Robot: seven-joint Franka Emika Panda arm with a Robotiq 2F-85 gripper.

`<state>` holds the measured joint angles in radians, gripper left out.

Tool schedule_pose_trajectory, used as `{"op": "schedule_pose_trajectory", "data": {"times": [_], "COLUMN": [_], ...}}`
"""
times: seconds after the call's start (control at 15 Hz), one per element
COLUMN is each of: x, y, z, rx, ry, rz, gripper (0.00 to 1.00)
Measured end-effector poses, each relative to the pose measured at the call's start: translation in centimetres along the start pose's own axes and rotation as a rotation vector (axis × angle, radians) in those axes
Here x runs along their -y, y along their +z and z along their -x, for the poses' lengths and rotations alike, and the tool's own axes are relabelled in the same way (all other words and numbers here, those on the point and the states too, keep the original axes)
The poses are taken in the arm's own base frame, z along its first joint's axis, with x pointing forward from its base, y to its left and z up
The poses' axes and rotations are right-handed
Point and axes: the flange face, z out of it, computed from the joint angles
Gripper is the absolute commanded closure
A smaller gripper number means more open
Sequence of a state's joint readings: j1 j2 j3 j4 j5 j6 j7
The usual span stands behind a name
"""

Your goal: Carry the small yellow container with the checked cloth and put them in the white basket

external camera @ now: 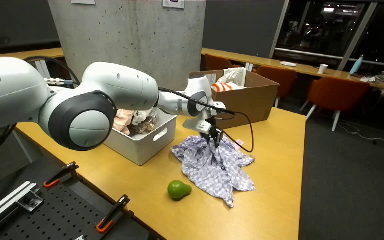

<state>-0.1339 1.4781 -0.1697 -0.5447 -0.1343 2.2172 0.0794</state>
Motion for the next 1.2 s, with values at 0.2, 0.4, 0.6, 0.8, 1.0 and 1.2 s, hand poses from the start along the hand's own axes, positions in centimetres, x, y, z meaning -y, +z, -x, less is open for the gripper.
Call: {"op": "schedule_pose_trajectory", "data": {"times": [0.2,0.4,0.6,0.8,1.0,1.2], "x": [-2.7,-5.6,-7.9,-9.6,-10.3,-9.6], "y": [-2.4,-7.1,-13.3,-19.3,-25.4,-31.8], "z": [-1.0,-2.5,-3.9,-4.7,-5.3,-5.9], "rx": [0.009,0.020,0.031,0.038,0.024,-0.030], "ry": [0.006,0.009,0.015,0.012,-0.002,-0.059], "rz": [0.011,0.023,0.030,0.031,0.034,0.031], "gripper": [0.79,0.79,0.79,0.79,0.79,0.79]}}
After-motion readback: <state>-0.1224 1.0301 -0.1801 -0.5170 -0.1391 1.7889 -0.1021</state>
